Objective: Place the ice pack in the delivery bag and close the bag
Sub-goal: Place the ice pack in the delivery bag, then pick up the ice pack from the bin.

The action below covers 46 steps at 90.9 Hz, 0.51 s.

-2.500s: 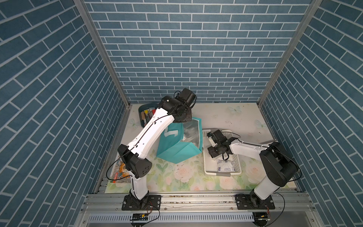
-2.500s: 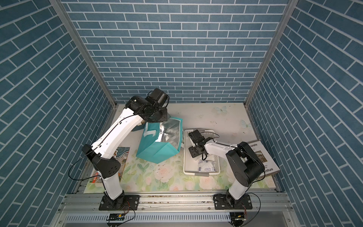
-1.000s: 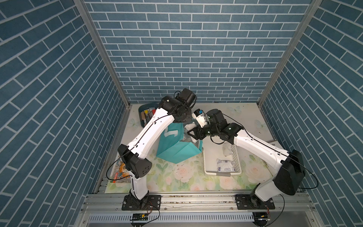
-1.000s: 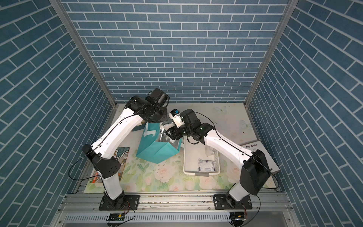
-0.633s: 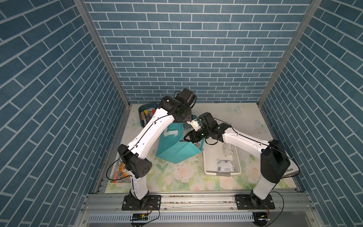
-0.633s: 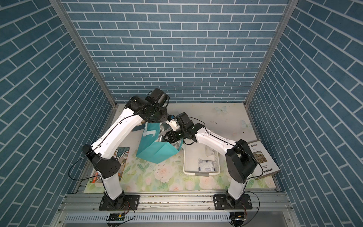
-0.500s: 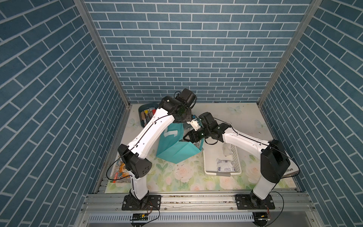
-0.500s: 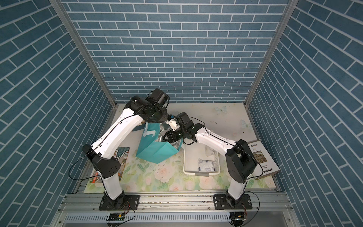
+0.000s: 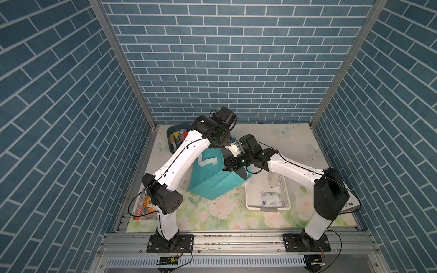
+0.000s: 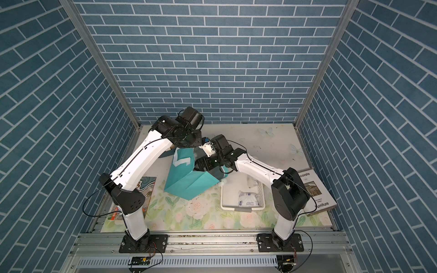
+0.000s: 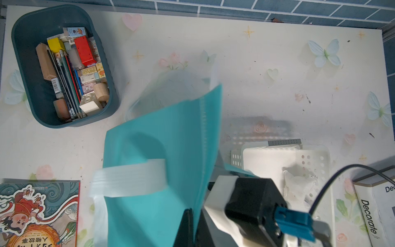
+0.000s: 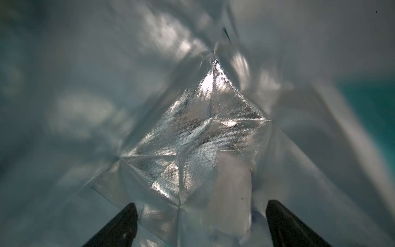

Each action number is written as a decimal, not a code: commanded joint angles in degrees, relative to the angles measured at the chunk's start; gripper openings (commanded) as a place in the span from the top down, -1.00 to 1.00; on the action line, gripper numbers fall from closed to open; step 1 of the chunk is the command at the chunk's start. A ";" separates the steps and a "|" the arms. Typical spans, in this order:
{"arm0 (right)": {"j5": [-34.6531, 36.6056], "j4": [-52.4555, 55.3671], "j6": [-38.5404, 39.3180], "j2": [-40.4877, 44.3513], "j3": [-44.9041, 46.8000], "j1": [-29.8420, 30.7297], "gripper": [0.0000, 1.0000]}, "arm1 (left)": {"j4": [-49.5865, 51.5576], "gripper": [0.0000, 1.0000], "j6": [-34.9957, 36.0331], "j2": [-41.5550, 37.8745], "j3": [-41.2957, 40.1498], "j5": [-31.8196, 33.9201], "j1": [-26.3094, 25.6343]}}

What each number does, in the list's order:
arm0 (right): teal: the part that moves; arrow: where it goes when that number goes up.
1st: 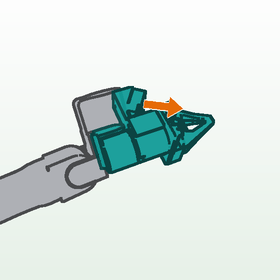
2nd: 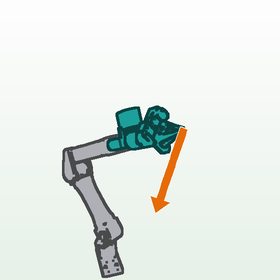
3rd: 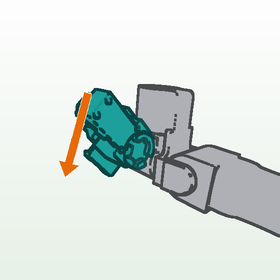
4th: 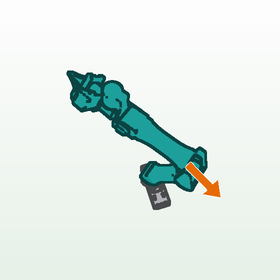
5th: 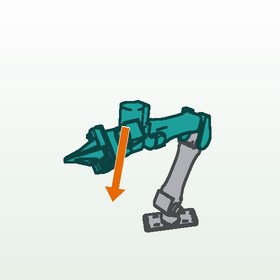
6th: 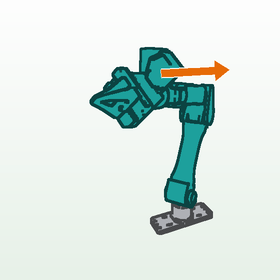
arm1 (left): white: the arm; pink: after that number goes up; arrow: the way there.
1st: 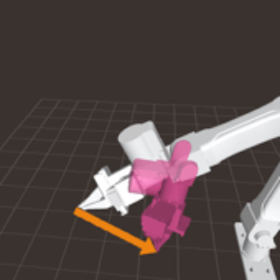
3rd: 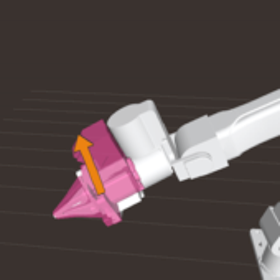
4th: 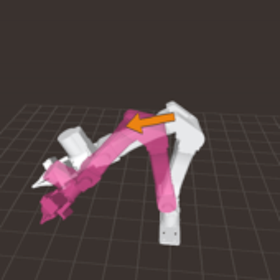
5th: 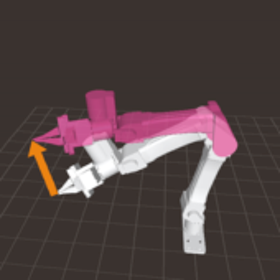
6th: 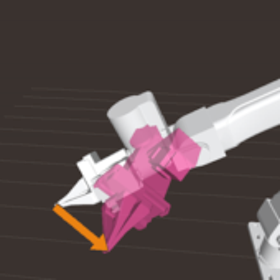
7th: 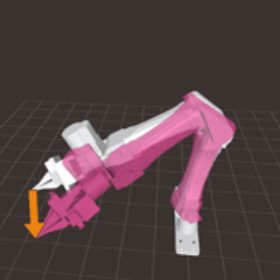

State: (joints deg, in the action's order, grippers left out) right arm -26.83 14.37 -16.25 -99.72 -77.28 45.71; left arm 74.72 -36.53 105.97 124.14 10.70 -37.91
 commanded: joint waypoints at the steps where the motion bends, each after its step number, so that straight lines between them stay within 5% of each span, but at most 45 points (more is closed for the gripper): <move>1: -0.62 -1.36 -0.59 2.38 -2.00 0.24 -0.99 | 0.87 1.00 -0.71 -0.35 -0.65 1.56 -0.23; 25: 4.38 1.14 -1.75 7.10 -4.10 0.23 -0.99 | 0.82 1.00 -0.72 -0.06 -0.70 2.03 -0.26; 37: 21.01 7.24 -4.57 13.41 -3.37 0.05 -0.92 | 0.87 1.00 -0.86 -0.11 -0.59 2.06 -0.23; 46: 33.40 12.91 -10.06 20.08 1.08 -1.65 -0.68 | 0.87 1.00 -0.89 -0.12 -0.67 2.11 -0.26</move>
State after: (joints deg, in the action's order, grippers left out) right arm -10.83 19.46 -19.46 -87.02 -78.81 45.60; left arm 74.78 -36.91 105.97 124.03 11.84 -37.91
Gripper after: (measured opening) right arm 0.893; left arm 0.075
